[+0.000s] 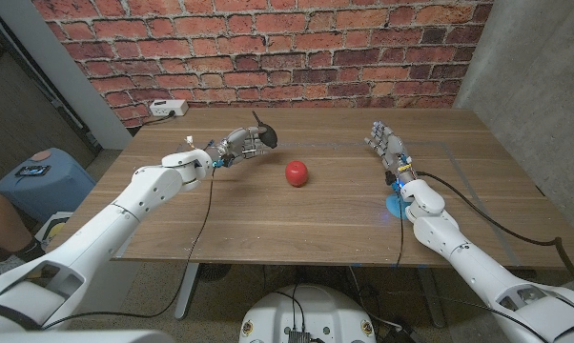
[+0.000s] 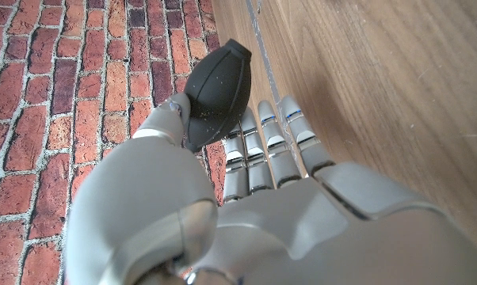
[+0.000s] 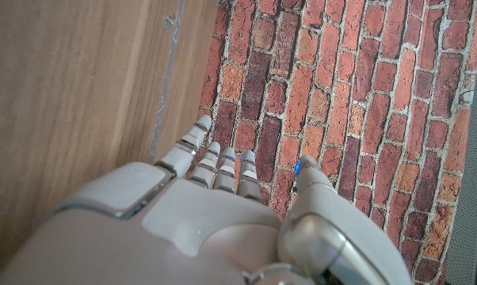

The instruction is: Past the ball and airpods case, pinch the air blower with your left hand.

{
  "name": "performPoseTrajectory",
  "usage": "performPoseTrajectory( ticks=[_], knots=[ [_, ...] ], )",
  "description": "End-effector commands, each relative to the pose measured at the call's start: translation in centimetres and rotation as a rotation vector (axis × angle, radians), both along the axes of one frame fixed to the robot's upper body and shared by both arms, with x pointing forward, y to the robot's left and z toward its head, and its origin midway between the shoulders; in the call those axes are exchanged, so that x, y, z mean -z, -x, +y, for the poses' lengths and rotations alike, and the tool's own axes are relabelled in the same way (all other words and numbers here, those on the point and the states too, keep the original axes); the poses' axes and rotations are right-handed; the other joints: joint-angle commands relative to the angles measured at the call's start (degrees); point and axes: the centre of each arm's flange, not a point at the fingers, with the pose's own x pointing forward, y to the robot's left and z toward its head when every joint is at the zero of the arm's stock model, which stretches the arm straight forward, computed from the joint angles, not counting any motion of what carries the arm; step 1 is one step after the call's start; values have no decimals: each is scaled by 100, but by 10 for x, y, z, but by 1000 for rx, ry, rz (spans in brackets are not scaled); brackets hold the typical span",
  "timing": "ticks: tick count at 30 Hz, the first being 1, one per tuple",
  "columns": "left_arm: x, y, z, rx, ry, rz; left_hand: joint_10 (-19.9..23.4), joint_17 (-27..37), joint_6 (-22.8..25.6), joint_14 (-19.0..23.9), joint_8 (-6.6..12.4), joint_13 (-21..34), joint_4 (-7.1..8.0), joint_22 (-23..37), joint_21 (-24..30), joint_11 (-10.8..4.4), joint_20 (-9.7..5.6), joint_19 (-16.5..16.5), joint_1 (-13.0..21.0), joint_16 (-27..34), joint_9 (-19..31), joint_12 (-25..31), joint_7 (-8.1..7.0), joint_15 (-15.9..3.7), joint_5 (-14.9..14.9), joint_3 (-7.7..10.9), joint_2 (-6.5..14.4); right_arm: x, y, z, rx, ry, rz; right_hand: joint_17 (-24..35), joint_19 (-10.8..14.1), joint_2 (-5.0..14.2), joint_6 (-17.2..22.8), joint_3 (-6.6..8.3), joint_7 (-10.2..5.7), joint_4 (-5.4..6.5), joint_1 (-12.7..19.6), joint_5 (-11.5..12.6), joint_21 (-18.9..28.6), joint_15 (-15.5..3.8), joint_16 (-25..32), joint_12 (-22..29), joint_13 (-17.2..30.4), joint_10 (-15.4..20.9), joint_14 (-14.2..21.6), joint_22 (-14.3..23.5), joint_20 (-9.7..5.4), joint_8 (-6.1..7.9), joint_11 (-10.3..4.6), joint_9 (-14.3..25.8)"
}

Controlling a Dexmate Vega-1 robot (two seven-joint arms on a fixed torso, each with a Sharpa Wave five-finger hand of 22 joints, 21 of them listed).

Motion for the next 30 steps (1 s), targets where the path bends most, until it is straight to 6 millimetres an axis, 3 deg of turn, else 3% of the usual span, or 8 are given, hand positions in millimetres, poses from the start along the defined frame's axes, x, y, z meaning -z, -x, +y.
performPoseTrajectory(
  ticks=[1,10,21,30],
  knots=[
    [-1,-7,-6,24,12,8,36,28,33,-22,10,11,-35,-6,27,-6,-5,-42,-17,-23,29,-30,-23,-3,25,24,12,-5,-2,-5,7,12,1,13,-5,17,16,-11,31,5,62,-3,23,-15,18,24,-2,0,-1,8,-1,34,45,20],
    [0,-10,-10,16,20,19,199,49,206,144,65,19,-59,-6,85,-68,-40,50,9,57,43,15,-26,-71,30,26,15,-5,-3,-9,8,12,6,12,-5,17,14,-11,29,4,64,-3,23,-16,18,22,-3,-5,-3,8,0,33,28,20],
    [1,-9,-11,-21,42,20,911,108,791,750,280,42,-155,-8,324,-362,-225,480,229,332,98,251,-103,-379,54,73,10,-1,-1,-10,5,8,14,12,-7,14,13,-13,25,2,66,-4,23,-18,18,22,-3,-6,-1,8,1,32,28,20],
    [3,-5,-9,-39,53,26,1130,144,1027,973,380,40,-159,-10,434,-491,-325,651,331,430,128,303,-177,-450,63,86,-15,0,0,-10,1,12,17,12,-6,12,19,-16,28,3,65,-4,23,-17,18,22,-3,-7,-2,8,1,35,31,20]
  ],
)
